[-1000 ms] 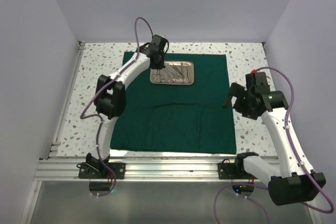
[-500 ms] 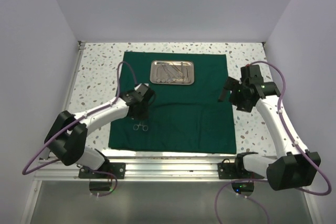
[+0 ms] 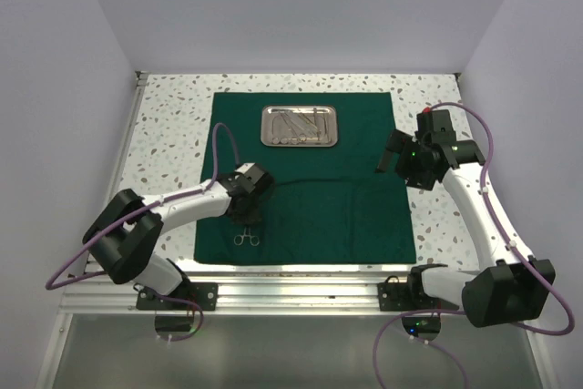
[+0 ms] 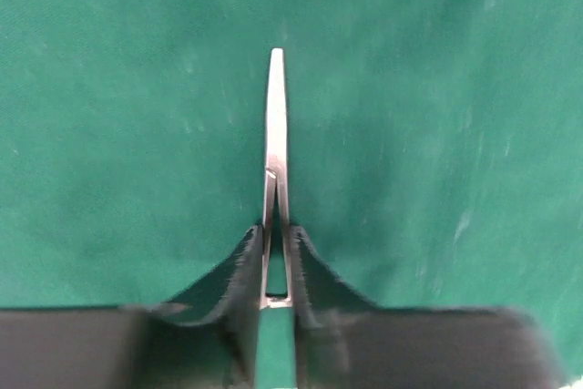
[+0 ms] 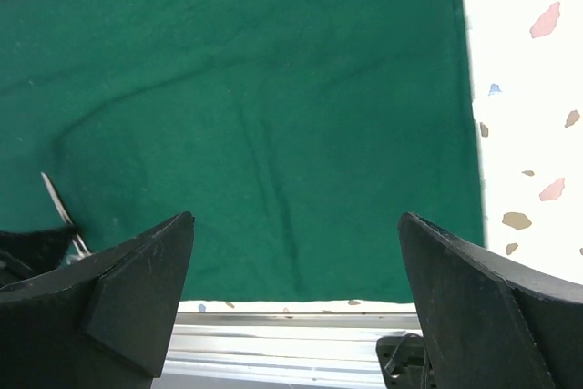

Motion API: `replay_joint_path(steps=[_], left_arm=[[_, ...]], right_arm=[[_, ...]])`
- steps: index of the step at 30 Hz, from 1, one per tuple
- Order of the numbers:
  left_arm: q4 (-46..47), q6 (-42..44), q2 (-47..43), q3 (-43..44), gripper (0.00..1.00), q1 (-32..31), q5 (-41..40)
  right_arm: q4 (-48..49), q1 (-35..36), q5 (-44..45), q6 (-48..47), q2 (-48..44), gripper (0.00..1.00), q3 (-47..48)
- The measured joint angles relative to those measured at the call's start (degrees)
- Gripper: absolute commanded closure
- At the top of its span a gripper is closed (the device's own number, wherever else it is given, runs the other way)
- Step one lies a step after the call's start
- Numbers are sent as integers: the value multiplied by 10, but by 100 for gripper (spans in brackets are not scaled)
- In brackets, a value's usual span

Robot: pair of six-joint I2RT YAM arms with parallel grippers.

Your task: Open and lay out the surgical kit

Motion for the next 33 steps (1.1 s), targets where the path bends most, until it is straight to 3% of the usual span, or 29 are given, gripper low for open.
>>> replay_joint_path(steps=[2, 4, 5, 7, 9, 14, 21, 26, 33], left_arm=[[-20, -14, -16, -6, 61, -19, 21], [-71, -29, -43, -5, 52, -39, 42], [-99, -34, -60, 1, 32, -44, 47], [-166, -41, -85, 45, 11, -46, 45], [-212, -40, -89, 123, 0, -44, 32], [-218, 2, -29, 325, 1, -22, -24], [-155, 86, 221, 497, 12, 75, -42], [-106, 139, 404, 658, 25, 107, -40], [-53, 177, 540, 807, 36, 116, -30]], right_arm=[[1, 0, 0, 0, -3, 2, -2], [0, 0, 2, 0, -10, 1, -5], [0, 0, 3, 0, -15, 1, -6], [0, 0, 5, 0, -25, 1, -9], [0, 0, 7, -1, -37, 2, -14], [0, 0, 6, 0, -49, 1, -27], [-6, 0, 4, 2, -55, 1, -30], [-21, 0, 4, 9, -66, 1, -30], [-57, 0, 10, 11, -93, 2, -30]])
